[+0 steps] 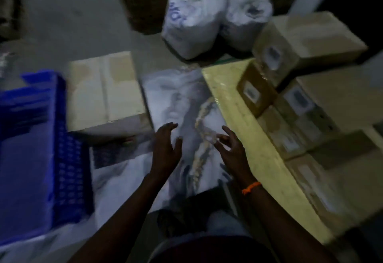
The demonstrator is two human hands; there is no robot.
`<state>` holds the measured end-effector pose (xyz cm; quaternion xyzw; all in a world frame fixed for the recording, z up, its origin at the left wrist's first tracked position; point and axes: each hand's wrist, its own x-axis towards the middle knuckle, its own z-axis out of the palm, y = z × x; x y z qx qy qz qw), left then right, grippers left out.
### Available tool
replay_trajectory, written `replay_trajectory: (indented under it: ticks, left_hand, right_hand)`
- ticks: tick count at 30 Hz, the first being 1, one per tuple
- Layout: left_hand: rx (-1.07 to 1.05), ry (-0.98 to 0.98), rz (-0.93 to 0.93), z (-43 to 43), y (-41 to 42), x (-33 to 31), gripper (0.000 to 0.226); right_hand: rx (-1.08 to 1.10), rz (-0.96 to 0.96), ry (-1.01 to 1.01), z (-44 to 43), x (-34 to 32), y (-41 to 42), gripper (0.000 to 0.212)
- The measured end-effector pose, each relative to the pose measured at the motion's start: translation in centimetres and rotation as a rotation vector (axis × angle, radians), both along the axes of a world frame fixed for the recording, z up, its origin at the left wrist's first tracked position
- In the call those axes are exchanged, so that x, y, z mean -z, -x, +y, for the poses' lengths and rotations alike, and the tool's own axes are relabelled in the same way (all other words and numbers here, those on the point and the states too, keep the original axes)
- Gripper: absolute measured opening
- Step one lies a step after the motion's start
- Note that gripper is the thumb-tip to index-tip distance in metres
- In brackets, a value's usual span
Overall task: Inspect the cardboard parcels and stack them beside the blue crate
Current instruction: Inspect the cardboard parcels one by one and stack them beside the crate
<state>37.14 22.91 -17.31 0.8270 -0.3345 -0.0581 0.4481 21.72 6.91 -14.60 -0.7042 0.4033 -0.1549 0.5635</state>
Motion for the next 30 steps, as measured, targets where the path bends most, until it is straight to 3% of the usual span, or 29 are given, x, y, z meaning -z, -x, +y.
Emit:
replay_trajectory:
  ticks: [5, 9, 11, 13, 16, 19, 22, 25, 30]
  left_hand:
    - [0.446, -0.003, 0.117, -8.7, 9.5, -0.2, 0.03]
    - [0.675, -0.067, 0.183, -13.8, 18.3, 0.1, 0.036]
    - [0.735, -0.115, 0.19, -15.7, 22.3, 0.6, 0.033]
    - [0.763, -0.173, 0.212, -17.8, 25.8, 1.2, 0.03]
    - [0.79, -0.236, 0.203, -21.2, 29.6, 1.8, 0.033]
    - [0.756, -0.261, 0.149, -24.5, 32.1, 2.5, 0.038]
    - [0.703, -0.262, 0.132, -26.8, 33.9, 3.3, 0.037]
    - [0.683, -0.277, 0.123, -27.9, 35.5, 4.1, 0.037]
    - [0.645, -0.329, 0.18, -29.8, 38.0, 5.5, 0.054]
  right_hand:
    - [0.372, 0.017, 0.072, -2.0, -0.6, 15.5, 0.042]
    - [0.701, 0.07, 0.154, -3.8, 1.8, 26.9, 0.03]
    - [0.88, 0.162, 0.168, -5.2, 4.0, 31.9, 0.033]
    - [0.989, 0.262, 0.139, -6.9, 5.9, 35.9, 0.057]
    - [0.934, 0.357, 0.138, -10.5, 8.2, 40.1, 0.099]
    - [0.77, 0.394, 0.157, -14.2, 10.2, 43.2, 0.113]
    - [0.73, 0.391, 0.13, -16.2, 10.8, 46.9, 0.105]
    - [0.782, 0.248, 0.035, -17.4, 10.5, 50.0, 0.086]
    - [0.608, 0.116, -0.102, -19.5, 10.1, 53.6, 0.076]
